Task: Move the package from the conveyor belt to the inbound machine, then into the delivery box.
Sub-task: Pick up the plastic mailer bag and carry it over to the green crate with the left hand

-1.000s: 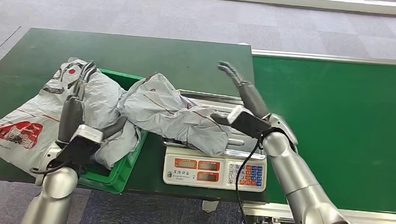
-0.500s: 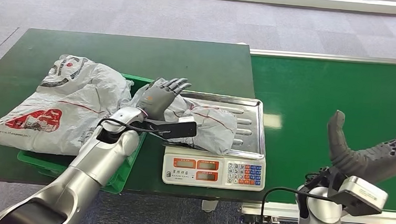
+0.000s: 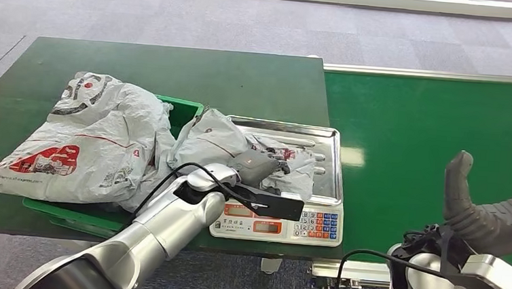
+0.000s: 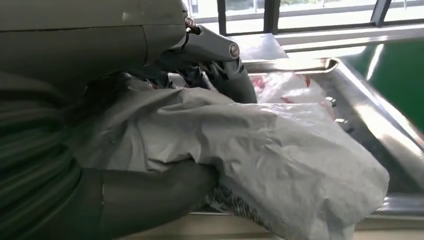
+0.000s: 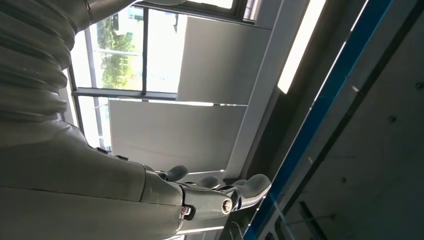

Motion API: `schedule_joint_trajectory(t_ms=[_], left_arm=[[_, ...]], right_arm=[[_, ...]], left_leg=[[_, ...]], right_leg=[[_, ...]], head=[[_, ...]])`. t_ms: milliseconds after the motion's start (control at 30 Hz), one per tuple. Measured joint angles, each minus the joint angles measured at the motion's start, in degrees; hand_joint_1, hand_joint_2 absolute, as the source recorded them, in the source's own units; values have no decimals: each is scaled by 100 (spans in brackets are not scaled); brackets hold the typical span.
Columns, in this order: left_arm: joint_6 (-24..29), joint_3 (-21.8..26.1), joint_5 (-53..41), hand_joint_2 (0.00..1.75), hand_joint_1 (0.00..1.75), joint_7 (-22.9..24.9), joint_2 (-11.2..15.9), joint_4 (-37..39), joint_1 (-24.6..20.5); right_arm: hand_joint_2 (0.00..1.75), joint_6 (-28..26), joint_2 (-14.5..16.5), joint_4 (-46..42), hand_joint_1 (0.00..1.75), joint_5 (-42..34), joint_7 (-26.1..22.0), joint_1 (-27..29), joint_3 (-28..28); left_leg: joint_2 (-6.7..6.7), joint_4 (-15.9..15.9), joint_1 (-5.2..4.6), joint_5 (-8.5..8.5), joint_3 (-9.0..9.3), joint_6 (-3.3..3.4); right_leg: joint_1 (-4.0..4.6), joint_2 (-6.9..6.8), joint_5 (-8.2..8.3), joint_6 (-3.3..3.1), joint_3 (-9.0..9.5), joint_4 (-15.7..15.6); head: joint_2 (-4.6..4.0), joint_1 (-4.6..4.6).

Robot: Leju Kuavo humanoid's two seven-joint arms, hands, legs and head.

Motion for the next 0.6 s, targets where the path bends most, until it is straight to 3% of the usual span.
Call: schedule_joint_trajectory(t_ms=[300,467,600], left_arm=[[940,-31,492,175,175,130,-7,205,-273],[2054,60,504,175,175,47,83,113,-439],[2898,287,551,175,175,-142,264,-451,-492]], right_arm=[[175,35,28,1,0,2,1,83,0],[175,98,28,6,0,53,2,151,-1],[175,38,28,5,0,91,1,314,-20]], left_leg=[[-1,0,0,0,-1,0],[-4,0,0,1,-1,0],[-3,-1,1,1,-1,-1]], right_leg=[[-1,-1,0,0,2,1],[0,-2,0,0,2,1],[1,-1,0,0,2,2]], head=[[0,0],[0,0],[-1,-1]])
